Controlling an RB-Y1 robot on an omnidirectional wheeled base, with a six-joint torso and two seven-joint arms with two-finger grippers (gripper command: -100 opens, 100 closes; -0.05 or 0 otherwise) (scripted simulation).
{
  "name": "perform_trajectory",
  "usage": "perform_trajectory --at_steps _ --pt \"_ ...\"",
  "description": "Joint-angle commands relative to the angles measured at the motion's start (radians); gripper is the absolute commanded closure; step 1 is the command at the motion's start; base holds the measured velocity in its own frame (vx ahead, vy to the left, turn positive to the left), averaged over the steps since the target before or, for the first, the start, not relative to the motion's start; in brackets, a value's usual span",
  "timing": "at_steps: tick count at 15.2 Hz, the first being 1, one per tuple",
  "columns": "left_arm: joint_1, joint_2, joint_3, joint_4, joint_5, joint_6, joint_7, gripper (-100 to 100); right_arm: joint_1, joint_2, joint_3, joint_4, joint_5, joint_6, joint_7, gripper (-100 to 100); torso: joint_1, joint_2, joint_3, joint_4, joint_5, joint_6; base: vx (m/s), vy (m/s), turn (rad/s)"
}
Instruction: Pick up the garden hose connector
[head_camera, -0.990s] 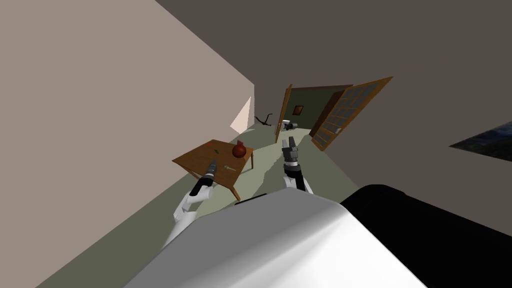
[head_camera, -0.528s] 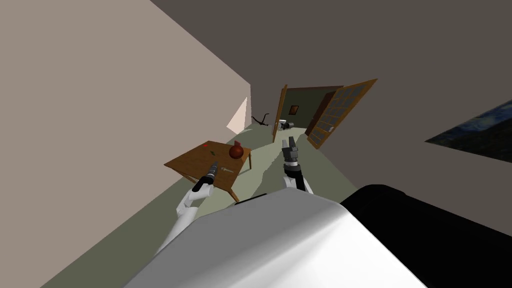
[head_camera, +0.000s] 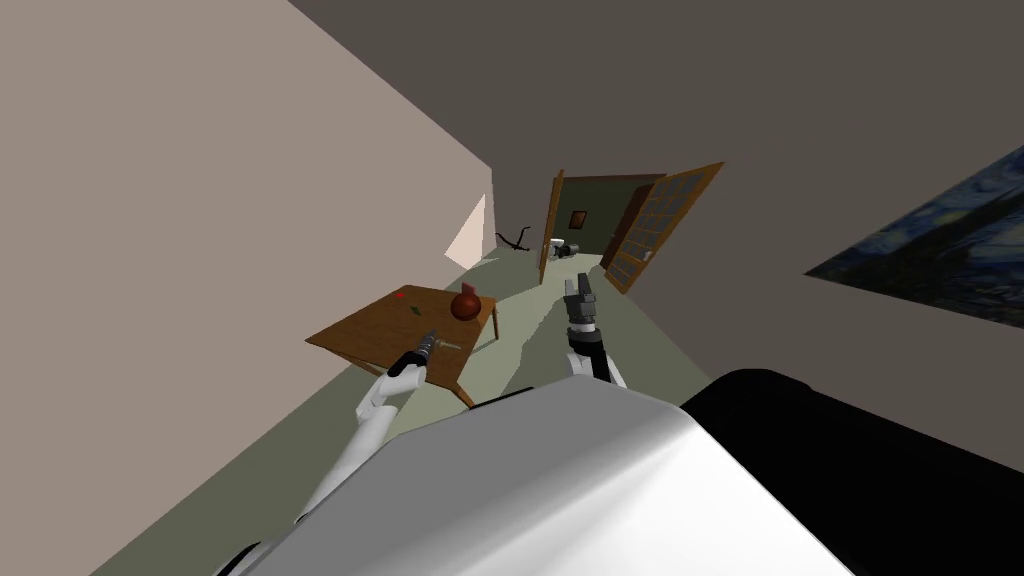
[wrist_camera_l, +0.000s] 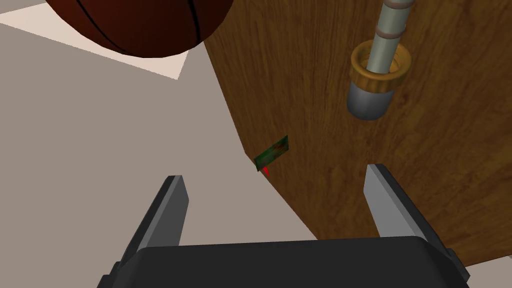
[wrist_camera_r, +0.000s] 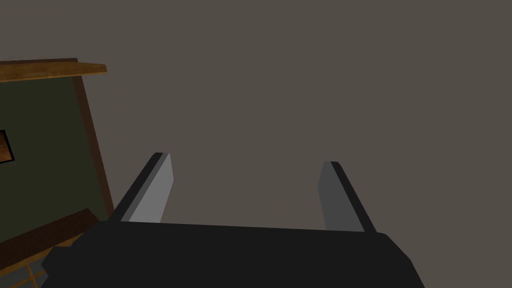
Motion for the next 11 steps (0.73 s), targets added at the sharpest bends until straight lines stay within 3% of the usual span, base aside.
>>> perform_trajectory --at_steps 1,2,4,7,11 --pt "-0.014 0.006 -0.004 0.041 0.008 0.009 -0.003 -100 0.0 0.0 0.0 0.0 0.0 0.0 0.0 0 0.0 0.0 0.0 0.0 0.0 0.0 0.01 -0.003 -0.041" --pt "-0.041 0.014 -0.007 0.065 0.02 0.044 -0.012 -100 0.0 0.0 0.0 0.0 0.0 0.0 0.0 0 0.0 0.0 0.0 0.0 0.0 0.0 0.013 -0.008 -0.126" --pt "-0.041 0.014 -0.007 0.091 0.02 0.044 -0.012 -100 0.0 0.0 0.0 0.0 0.0 0.0 0.0 0 0.0 0.0 0.0 0.0 0.0 0.0 0.014 -0.005 -0.083" --pt "-0.093 0.027 -0.013 0.167 0.041 0.11 -0.027 -100 0.0 0.0 0.0 0.0 0.0 0.0 0.0 0 0.0 0.0 0.0 0.0 0.0 0.0 0.016 -0.006 -0.125" --pt "-0.118 0.033 -0.016 0.233 0.051 0.142 -0.035 -100 0.0 0.0 0.0 0.0 0.0 0.0 0.0 0 0.0 0.0 0.0 0.0 0.0 0.0 0.017 -0.002 -0.097"
